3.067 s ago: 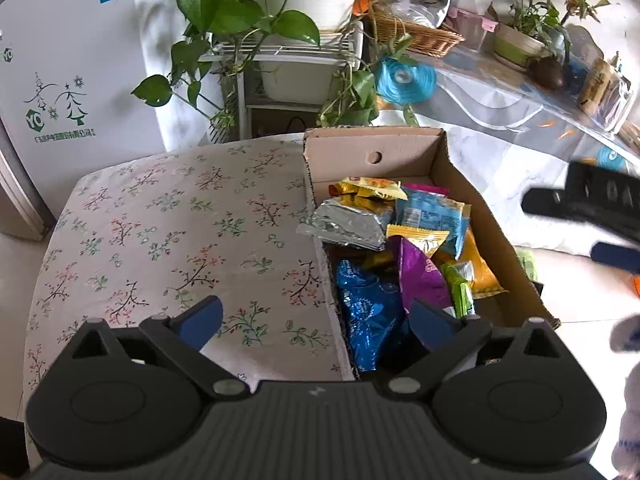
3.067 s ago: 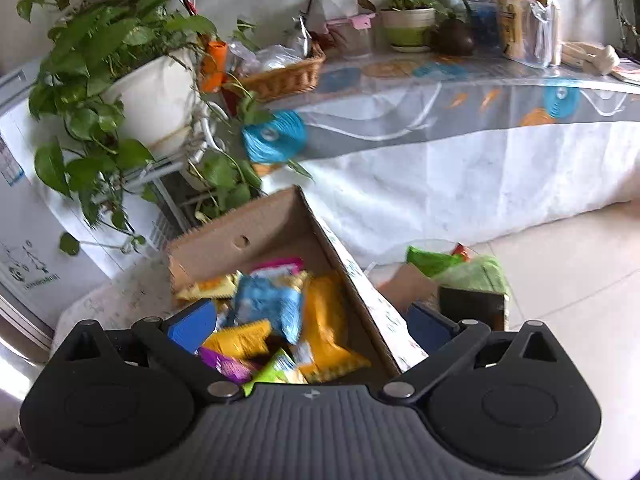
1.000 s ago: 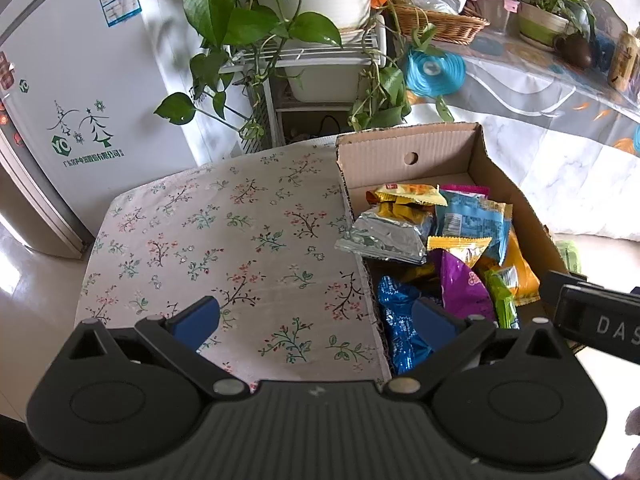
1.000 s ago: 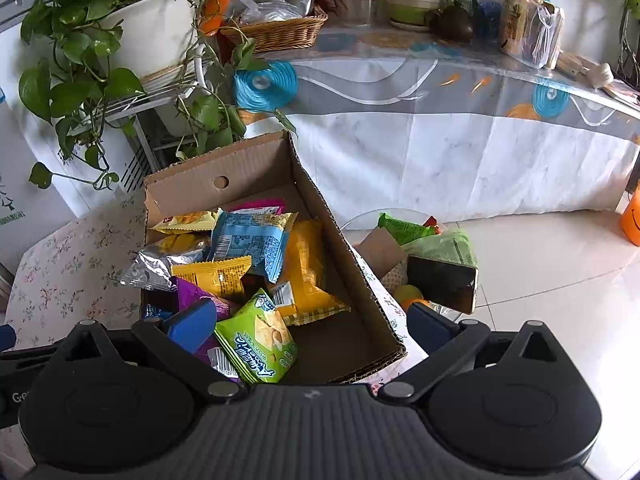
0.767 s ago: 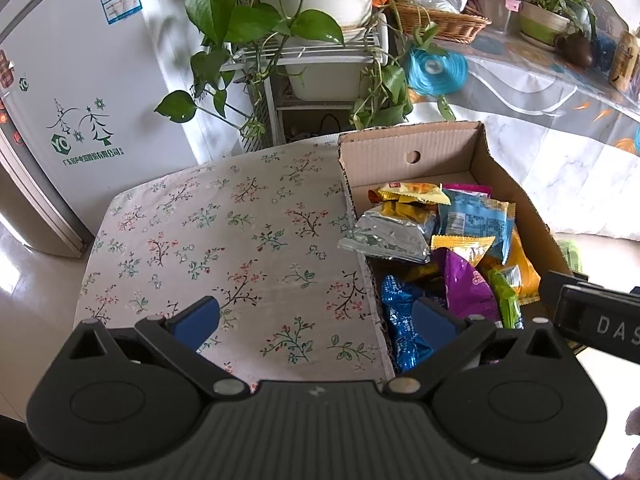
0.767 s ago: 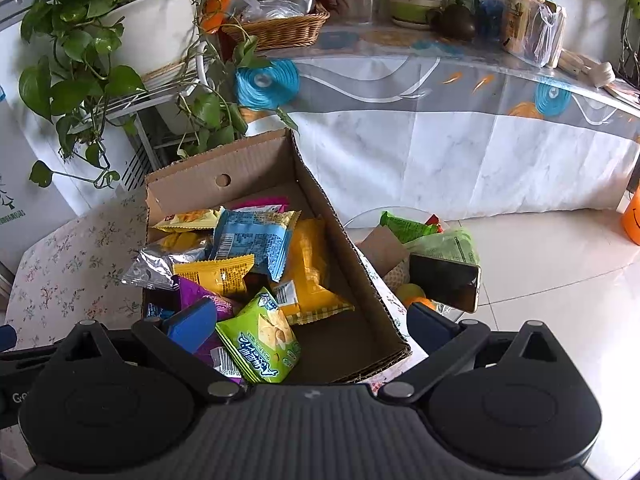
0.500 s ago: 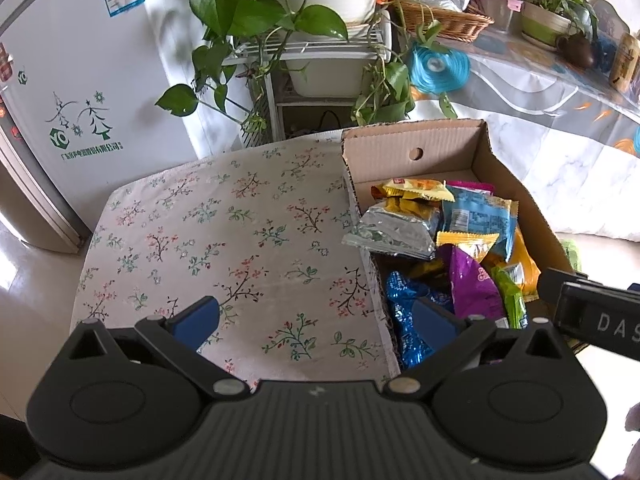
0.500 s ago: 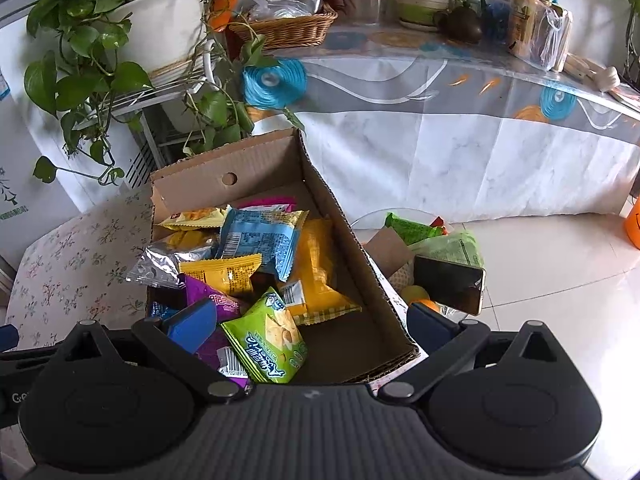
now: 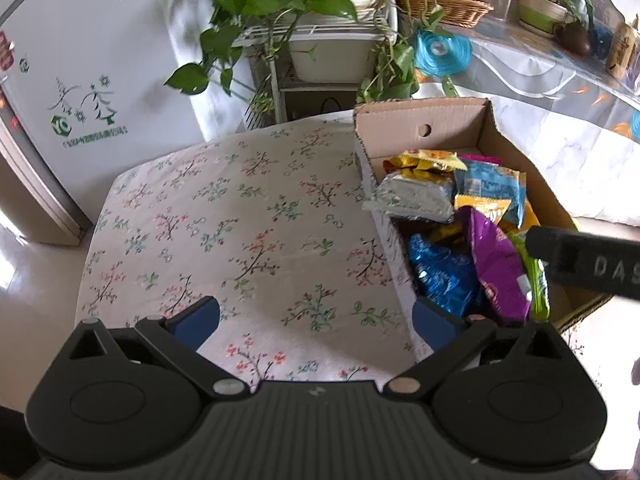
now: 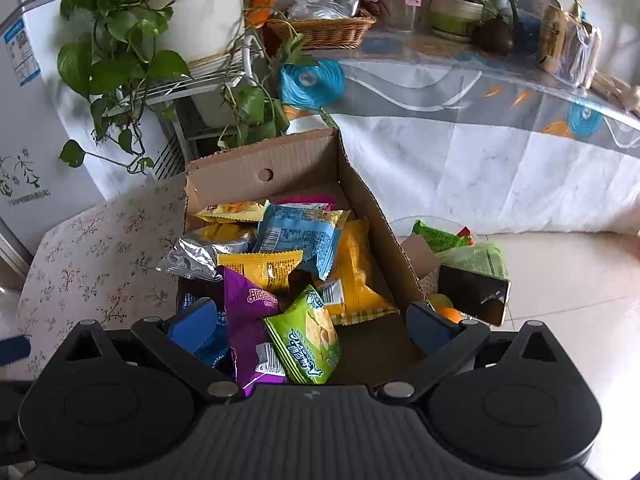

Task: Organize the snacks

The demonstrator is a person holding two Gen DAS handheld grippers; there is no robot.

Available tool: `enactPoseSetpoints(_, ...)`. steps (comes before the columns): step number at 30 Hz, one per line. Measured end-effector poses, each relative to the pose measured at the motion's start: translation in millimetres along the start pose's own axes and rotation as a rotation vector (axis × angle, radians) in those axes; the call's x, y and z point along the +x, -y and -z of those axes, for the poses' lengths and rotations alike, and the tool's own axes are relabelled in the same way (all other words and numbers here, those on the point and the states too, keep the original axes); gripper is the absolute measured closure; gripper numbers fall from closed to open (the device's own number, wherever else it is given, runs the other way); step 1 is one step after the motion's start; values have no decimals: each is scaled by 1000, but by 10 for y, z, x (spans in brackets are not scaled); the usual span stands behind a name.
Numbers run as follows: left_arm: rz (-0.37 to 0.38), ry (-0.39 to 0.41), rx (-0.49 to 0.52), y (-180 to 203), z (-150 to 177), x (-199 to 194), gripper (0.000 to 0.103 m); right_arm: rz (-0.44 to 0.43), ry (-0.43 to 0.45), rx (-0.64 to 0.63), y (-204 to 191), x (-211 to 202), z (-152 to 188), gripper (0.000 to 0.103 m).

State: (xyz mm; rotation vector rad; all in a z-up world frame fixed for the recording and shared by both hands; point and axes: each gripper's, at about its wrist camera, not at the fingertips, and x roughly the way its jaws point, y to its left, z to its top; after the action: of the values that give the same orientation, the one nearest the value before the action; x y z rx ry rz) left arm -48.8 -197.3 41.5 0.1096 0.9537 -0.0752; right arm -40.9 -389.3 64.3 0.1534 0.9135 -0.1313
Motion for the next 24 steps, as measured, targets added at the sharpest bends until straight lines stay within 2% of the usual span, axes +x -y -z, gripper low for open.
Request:
enactPoseSetpoints(9, -15, 7, -41, -416, 177, -95, 1, -23, 14, -28, -128, -33, 120, 0)
enactPoseSetpoints(17, -33, 36, -38, -768, 330, -192, 1, -116, 42, -62, -405, -119, 349, 0)
enactPoseSetpoints(24, -64, 55, -67, -1202, 505, -226, 1, -187, 52, -160, -785, -170, 613, 0)
